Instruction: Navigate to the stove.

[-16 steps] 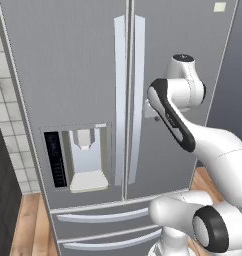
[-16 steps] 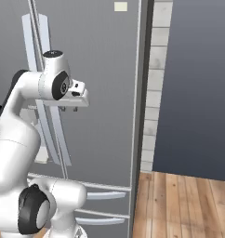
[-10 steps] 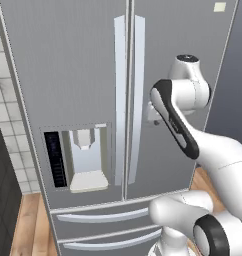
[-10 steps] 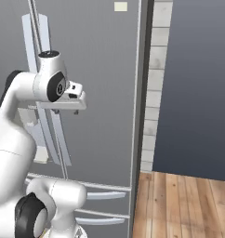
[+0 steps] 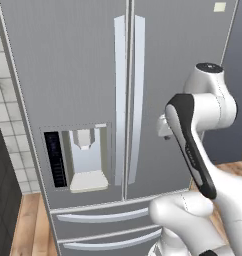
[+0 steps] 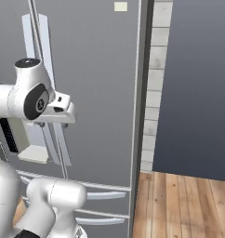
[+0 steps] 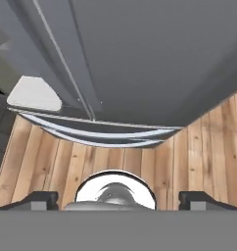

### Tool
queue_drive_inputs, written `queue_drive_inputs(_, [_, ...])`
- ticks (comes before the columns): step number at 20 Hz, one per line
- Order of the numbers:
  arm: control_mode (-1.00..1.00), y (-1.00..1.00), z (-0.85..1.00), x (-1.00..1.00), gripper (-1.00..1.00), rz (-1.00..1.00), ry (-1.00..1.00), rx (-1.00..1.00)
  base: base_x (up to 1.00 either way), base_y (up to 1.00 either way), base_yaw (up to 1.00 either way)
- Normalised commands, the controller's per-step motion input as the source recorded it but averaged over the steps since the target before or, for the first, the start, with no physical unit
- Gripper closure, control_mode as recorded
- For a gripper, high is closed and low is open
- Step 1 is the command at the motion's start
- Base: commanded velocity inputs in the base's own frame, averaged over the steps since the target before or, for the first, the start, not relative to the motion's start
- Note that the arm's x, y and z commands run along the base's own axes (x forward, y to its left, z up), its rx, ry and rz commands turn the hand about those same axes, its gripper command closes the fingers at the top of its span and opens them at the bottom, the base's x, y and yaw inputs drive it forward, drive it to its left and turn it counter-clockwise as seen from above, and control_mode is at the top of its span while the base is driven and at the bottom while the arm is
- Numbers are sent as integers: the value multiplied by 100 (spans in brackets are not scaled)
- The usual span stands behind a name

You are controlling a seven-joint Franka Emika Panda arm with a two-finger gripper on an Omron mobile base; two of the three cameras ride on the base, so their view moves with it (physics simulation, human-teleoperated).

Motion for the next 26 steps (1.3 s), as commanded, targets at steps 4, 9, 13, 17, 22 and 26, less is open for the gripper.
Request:
queue_drive_inputs(4, [-100,0,35,-63,-100,0,-22,0,0,0,0])
queue_drive_inputs(9, [-100,-4,59,-42,-100,0,-26,0,0,0,0])
queue_drive_inputs(13, [-100,-11,58,-46,-100,0,-22,1,0,0,0])
queue_drive_inputs(17, [100,-10,28,-47,-100,0,-11,0,-15,-7,-1])
queue_drive_inputs(22, [100,0,0,0,-100,0,0,0,-45,-55,-19])
queue_drive_inputs(26, [100,0,0,0,-100,0,0,0,-2,-48,-56])
